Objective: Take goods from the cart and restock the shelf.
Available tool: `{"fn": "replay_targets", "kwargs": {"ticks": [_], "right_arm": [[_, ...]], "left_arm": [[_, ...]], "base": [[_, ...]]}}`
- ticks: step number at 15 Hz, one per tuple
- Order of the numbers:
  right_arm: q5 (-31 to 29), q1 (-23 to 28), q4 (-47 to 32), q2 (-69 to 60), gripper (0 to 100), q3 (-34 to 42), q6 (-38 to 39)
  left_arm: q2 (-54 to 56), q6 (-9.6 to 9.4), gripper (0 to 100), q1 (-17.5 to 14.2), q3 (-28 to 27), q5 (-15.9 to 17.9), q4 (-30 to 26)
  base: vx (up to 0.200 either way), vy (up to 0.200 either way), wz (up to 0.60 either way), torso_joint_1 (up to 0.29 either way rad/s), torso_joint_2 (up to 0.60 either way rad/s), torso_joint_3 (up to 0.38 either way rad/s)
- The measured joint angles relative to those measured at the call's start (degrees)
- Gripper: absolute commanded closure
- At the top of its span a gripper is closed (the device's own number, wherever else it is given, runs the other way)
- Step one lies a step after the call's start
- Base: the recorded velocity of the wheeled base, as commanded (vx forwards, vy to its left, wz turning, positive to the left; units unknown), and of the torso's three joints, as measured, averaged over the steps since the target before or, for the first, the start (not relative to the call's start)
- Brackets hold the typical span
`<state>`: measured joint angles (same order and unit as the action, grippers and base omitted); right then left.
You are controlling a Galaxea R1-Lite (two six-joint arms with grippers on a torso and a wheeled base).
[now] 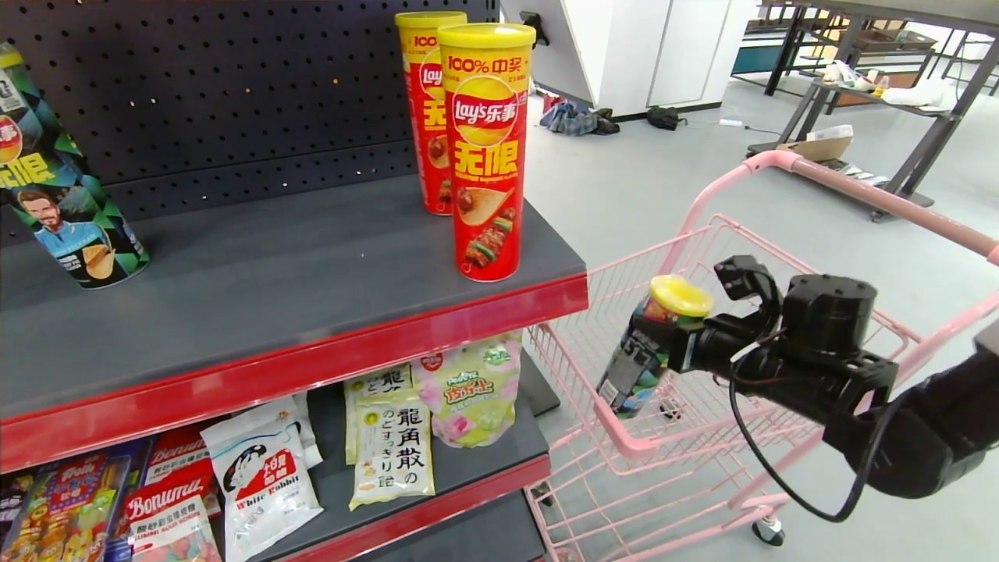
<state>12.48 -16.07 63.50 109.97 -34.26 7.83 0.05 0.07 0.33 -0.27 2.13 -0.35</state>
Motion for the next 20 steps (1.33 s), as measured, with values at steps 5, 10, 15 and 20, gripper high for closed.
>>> {"fn": "replay_targets", "kwargs": {"ticks": [5, 10, 15, 20], "right_arm": [[-1.90, 1.79, -27.10, -20.18, 100, -10.81, -4.46], [-9.37, 2.29, -69.60, -50.03, 100, -11.45, -6.83], [-13.93, 4.13, -88.92, -71.33, 100, -8.13, -10.14], [-14.04, 4.55, -88.92, -77.56, 100, -5.11, -10.56]], "left_arm": [[0.00, 0.06, 0, 0.00, 0.00, 0.02, 0.02], [0.00, -0.07, 0, 0.00, 0.00, 0.05, 0.00], [0.00, -0.07, 0, 0.00, 0.00, 0.07, 0.02], [0.00, -0.15, 0, 0.00, 0.00, 0.07, -0.02]], "base": [[0.000, 0.000, 0.00, 0.000, 0.00, 0.000], [0.000, 0.000, 0.00, 0.000, 0.00, 0.000], [0.000, 0.000, 0.00, 0.000, 0.00, 0.000], [0.000, 0.000, 0.00, 0.027, -0.11, -0.068]]}}
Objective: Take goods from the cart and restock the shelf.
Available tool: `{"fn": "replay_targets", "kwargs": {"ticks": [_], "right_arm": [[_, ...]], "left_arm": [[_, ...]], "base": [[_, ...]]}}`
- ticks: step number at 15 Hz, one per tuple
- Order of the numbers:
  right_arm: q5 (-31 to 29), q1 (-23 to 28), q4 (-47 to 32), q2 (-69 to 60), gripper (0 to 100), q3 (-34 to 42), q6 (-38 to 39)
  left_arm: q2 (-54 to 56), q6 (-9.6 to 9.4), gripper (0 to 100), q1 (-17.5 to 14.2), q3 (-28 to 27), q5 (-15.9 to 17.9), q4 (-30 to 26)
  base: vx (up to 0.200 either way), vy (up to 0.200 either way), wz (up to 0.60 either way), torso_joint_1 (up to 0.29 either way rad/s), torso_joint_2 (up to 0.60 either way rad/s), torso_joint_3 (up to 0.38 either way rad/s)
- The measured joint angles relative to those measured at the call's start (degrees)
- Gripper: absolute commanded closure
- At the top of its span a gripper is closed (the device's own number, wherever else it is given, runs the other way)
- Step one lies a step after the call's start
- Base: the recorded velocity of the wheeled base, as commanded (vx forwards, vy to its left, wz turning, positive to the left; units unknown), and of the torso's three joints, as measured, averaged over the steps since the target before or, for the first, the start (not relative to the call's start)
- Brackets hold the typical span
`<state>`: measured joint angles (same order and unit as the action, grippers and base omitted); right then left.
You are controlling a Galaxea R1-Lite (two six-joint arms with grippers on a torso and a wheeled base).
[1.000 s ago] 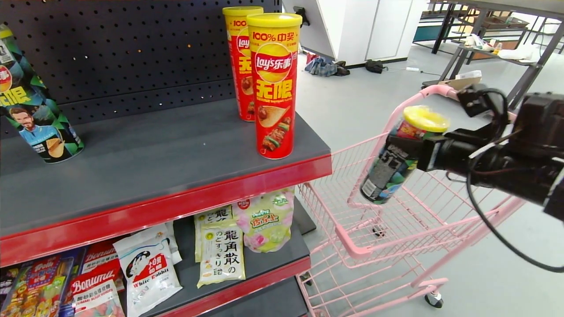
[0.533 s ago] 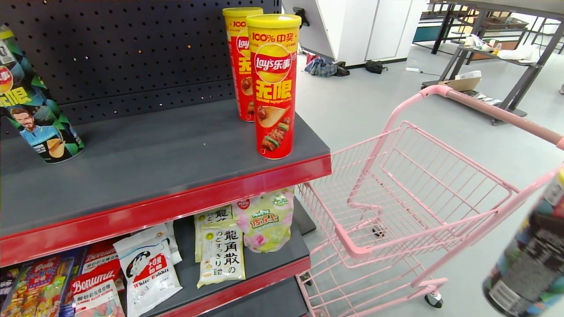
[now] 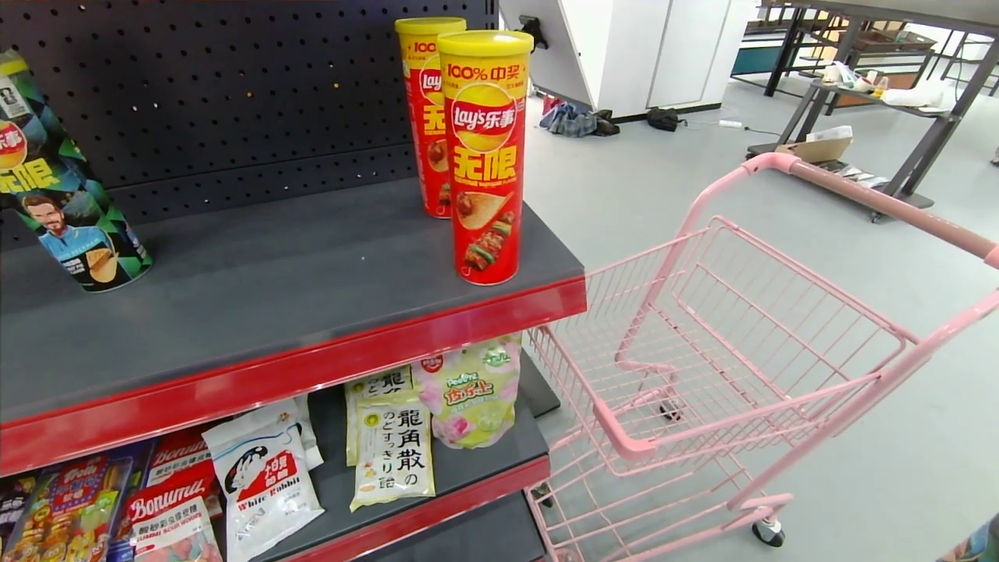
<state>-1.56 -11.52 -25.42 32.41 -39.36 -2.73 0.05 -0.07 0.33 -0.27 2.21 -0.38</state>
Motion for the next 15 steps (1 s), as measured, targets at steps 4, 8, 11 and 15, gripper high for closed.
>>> {"fn": "replay_targets", "kwargs": {"ticks": [4, 8, 11, 15], "right_arm": [[0.11, -0.02, 0.22, 0.52, 100, -2.11, -2.19], [0.30, -0.16, 0.27, 1.40, 100, -2.47, -2.82], [0.44, -0.24, 0.60, 2.26, 100, -2.47, -2.88], [0.56, -0.29, 4.02, 4.18, 100, -2.47, -2.88]], "left_arm": [[0.00, 0.02, 0, 0.00, 0.00, 0.00, 0.00], [0.00, 0.05, 0, 0.00, 0.00, 0.00, 0.05], [0.00, 0.05, 0, 0.00, 0.00, 0.00, 0.05], [0.00, 0.07, 0, 0.00, 0.00, 0.00, 0.02]], "base": [[0.000, 0.000, 0.00, 0.173, -0.51, -0.336], [0.000, 0.000, 0.00, 0.218, -0.58, -0.365], [0.000, 0.000, 0.00, 0.170, -0.43, -0.269], [0.000, 0.000, 0.00, 0.159, -0.39, -0.232]]}}
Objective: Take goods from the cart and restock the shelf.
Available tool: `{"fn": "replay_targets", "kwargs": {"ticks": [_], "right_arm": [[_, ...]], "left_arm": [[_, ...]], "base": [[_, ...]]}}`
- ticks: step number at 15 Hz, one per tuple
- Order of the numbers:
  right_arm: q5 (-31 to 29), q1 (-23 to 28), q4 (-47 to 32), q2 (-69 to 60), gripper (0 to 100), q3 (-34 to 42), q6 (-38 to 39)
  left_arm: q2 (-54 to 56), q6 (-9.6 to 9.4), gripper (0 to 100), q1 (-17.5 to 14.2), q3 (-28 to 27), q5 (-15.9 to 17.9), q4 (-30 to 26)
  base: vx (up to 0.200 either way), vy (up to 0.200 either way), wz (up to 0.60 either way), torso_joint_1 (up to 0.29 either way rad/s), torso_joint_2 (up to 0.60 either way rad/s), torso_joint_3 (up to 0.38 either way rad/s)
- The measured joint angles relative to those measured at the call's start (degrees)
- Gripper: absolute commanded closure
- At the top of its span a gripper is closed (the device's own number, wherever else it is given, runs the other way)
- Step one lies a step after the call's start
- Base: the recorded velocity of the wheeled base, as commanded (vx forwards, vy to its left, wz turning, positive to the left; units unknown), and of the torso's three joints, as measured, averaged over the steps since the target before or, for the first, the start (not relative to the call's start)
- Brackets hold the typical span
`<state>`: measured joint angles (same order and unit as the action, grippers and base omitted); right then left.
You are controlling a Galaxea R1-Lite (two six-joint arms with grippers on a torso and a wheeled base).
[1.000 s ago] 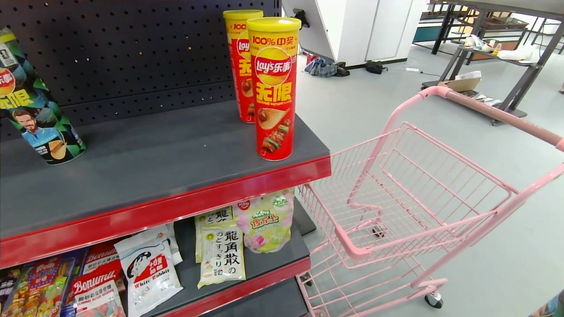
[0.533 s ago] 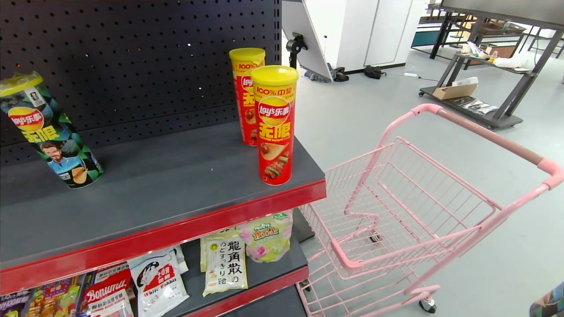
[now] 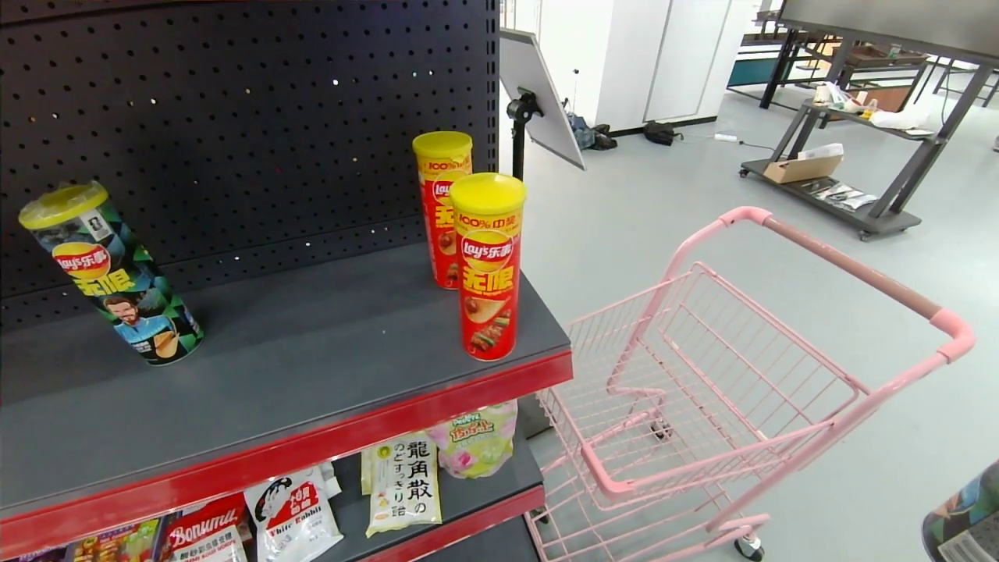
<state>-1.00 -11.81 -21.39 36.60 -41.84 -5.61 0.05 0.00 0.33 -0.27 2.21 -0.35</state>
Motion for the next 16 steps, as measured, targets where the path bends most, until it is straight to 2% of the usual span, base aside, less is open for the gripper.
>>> {"fn": "replay_targets", "kwargs": {"ticks": [4, 7, 16], "right_arm": [[0.02, -0.06, 0.55, 1.68, 100, -0.30, -0.41], [-0.04, -0.01, 0.51, 2.34, 100, -0.30, -1.17], [0.00, -0.04, 2.46, 3.15, 100, 0.72, -1.21]], "left_arm": [[0.00, 0.00, 0, 0.00, 0.00, 0.00, 0.02], [0.00, 0.00, 0, 0.02, 0.00, 0.00, 0.02], [0.00, -0.07, 0, -0.02, 0.00, 0.00, 0.00]], "base": [[0.000, 0.000, 0.00, 0.154, -0.35, -0.209], [0.000, 0.000, 0.00, 0.028, -0.07, -0.037], [0.000, 0.000, 0.60, 0.007, 0.00, -0.002]]}}
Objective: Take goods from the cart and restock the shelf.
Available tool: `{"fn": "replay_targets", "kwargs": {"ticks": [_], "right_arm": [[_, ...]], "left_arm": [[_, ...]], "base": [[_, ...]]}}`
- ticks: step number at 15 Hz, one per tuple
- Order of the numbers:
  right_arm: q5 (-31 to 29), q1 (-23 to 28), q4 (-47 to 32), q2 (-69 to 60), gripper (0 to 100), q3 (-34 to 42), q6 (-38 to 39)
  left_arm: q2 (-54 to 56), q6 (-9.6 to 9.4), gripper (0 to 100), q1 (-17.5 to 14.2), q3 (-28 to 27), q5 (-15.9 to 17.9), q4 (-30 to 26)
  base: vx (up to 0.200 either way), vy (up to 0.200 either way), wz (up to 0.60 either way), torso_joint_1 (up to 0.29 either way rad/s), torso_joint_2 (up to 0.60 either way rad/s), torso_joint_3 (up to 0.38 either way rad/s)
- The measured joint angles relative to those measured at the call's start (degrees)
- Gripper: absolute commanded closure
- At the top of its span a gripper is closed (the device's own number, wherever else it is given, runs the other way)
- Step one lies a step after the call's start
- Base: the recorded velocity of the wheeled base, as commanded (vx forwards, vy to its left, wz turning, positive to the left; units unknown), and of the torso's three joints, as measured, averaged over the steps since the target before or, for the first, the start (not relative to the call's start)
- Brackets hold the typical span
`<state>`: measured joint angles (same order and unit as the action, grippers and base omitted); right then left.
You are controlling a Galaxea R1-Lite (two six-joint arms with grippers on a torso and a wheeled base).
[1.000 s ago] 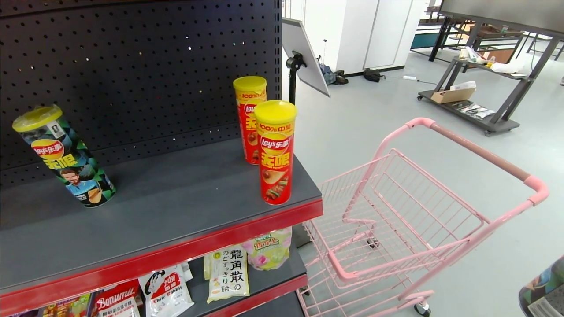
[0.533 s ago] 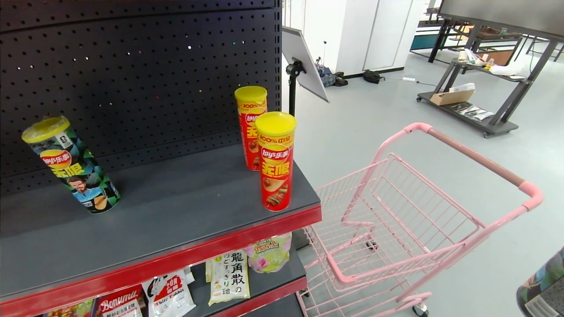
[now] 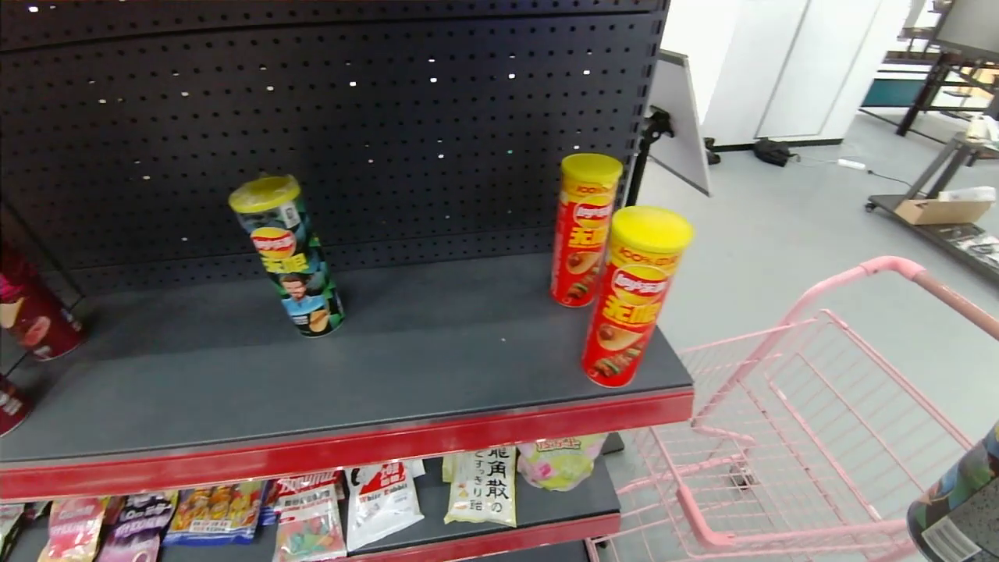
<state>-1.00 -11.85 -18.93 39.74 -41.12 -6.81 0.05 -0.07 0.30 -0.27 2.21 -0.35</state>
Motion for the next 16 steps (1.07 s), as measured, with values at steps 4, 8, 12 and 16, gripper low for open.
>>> {"fn": "replay_targets", "kwargs": {"ticks": [4, 8, 12, 16], "right_arm": [[-0.17, 0.44, 2.00, -2.10, 100, 3.61, 0.28], [0.46, 0.24, 5.63, -10.20, 100, 11.96, 0.26], [0.87, 0.41, 6.18, -15.47, 100, 14.69, -0.07], [4.50, -0.24, 5.91, -17.55, 100, 15.21, 0.17]], "left_arm": [[0.00, -0.09, 0, 0.11, 0.00, 0.00, -0.02], [0.00, -0.52, 0, 0.00, 0.00, 0.22, 0.04], [0.00, -0.50, 0, 0.02, 0.00, 0.20, 0.06], [0.00, -0.52, 0, -0.01, 0.00, 0.20, 0.00]], "base": [[0.000, 0.000, 0.00, 0.000, 0.00, 0.000], [0.000, 0.200, 0.00, -0.002, -0.01, 0.006], [0.000, 0.200, 0.00, 0.006, 0.00, 0.004], [0.000, 0.200, 0.00, 0.004, 0.00, 0.001]]}}
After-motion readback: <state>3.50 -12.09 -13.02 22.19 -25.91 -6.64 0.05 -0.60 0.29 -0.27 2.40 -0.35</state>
